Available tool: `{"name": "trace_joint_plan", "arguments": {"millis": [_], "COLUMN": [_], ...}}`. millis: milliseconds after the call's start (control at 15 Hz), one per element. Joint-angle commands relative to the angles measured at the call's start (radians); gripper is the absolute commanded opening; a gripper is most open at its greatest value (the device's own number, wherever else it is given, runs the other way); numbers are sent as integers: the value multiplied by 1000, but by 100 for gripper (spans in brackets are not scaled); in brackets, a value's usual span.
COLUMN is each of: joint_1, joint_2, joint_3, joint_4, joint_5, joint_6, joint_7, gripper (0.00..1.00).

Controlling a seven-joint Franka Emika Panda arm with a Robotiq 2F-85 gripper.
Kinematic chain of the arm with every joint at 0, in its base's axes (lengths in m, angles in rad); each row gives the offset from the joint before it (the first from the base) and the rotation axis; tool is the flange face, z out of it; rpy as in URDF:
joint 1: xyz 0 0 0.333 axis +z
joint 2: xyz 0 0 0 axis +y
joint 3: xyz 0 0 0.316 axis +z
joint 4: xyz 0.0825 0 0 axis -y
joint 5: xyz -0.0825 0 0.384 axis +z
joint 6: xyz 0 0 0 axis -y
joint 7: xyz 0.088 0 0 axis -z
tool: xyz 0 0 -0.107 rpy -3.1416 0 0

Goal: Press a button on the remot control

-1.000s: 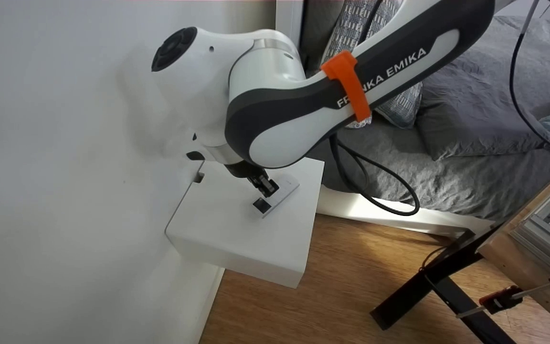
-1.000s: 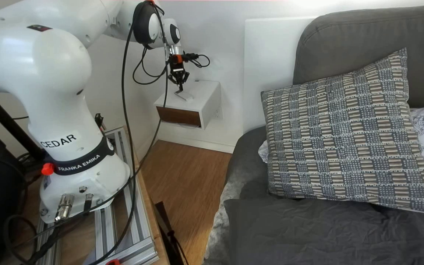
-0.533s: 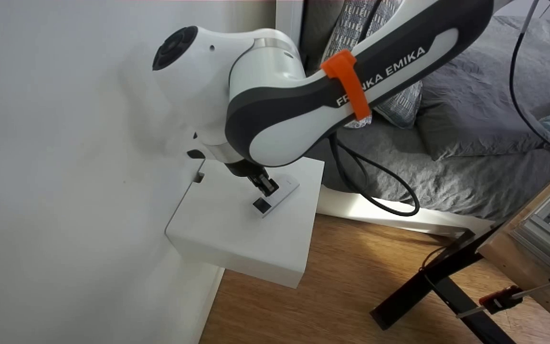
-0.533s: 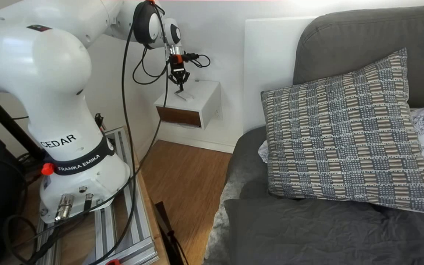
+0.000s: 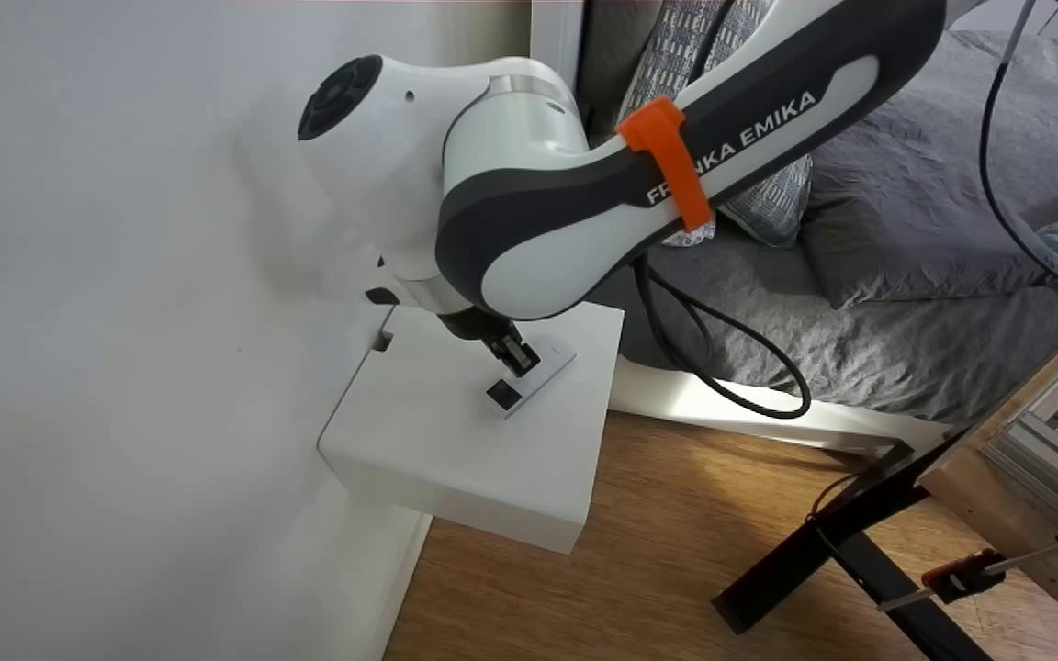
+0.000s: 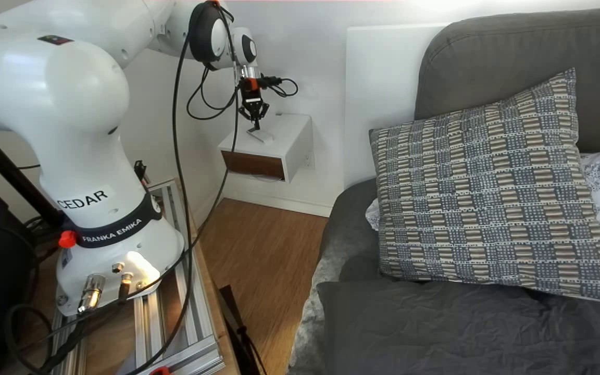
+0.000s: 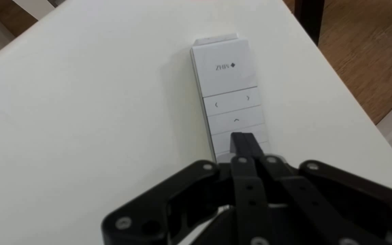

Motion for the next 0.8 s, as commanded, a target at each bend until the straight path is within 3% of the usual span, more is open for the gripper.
{"name": "trace_joint_plan", "arguments": {"millis": [0, 733], "joint_1": [-6, -39], "joint_2": [-33, -50], "joint_3": [-3, -2], "joint_4": [-45, -94], "joint_5": [3, 1], "joint_6": [-9, -2], "joint_7": [36, 71], "gripper": [3, 3]}}
